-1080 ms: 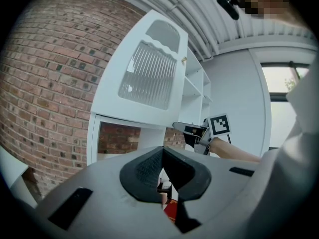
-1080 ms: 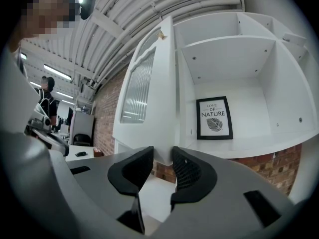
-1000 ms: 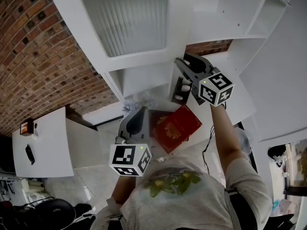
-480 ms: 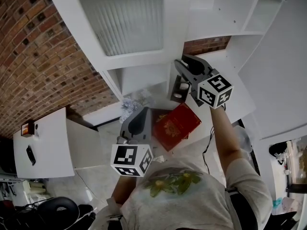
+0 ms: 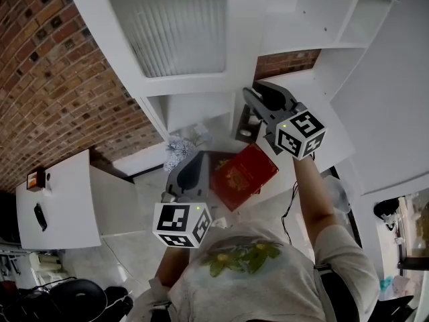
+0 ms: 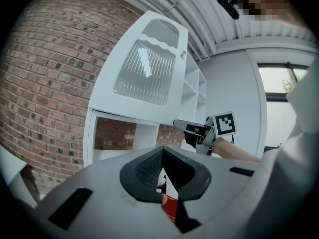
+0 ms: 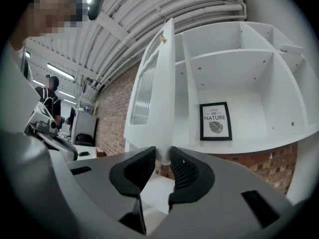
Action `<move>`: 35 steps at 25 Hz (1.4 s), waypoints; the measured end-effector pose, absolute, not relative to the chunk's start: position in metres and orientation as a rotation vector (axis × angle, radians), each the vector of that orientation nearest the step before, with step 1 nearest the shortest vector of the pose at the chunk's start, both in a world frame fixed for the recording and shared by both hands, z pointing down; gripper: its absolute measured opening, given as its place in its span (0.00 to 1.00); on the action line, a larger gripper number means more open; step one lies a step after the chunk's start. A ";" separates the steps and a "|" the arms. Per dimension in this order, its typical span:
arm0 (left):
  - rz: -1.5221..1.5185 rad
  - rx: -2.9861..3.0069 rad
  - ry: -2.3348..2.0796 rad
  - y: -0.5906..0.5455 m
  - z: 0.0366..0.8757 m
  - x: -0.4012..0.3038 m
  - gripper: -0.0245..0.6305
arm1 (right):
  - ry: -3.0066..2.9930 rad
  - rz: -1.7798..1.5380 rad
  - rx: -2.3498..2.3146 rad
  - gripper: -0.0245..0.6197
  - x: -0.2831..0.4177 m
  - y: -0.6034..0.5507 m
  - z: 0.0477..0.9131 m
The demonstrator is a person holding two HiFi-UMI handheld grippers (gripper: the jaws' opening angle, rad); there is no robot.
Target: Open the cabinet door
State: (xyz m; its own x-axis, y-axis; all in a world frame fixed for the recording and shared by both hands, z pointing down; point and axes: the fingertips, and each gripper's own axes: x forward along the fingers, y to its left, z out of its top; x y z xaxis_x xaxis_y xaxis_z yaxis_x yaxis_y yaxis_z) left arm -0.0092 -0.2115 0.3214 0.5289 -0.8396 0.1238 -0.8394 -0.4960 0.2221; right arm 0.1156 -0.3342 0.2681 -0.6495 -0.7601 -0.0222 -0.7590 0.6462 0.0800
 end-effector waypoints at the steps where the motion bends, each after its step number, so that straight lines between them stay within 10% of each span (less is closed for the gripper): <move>1: 0.000 2.516 -1.411 -0.211 0.322 -0.008 0.05 | -2.842 -0.129 1.307 0.20 0.115 -0.333 0.268; 35: -0.001 2.557 -1.285 -0.180 0.348 0.017 0.05 | -2.889 -0.191 1.280 0.16 0.102 -0.268 0.267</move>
State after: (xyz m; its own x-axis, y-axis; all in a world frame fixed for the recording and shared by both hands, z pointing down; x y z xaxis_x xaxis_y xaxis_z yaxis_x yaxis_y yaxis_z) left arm 0.0170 -0.1800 0.3482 0.6045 -0.7871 0.1232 -0.7869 -0.5657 0.2466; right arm 0.1018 -0.2681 0.2669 -0.6729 -0.7364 -0.0710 -0.7393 0.6659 0.1004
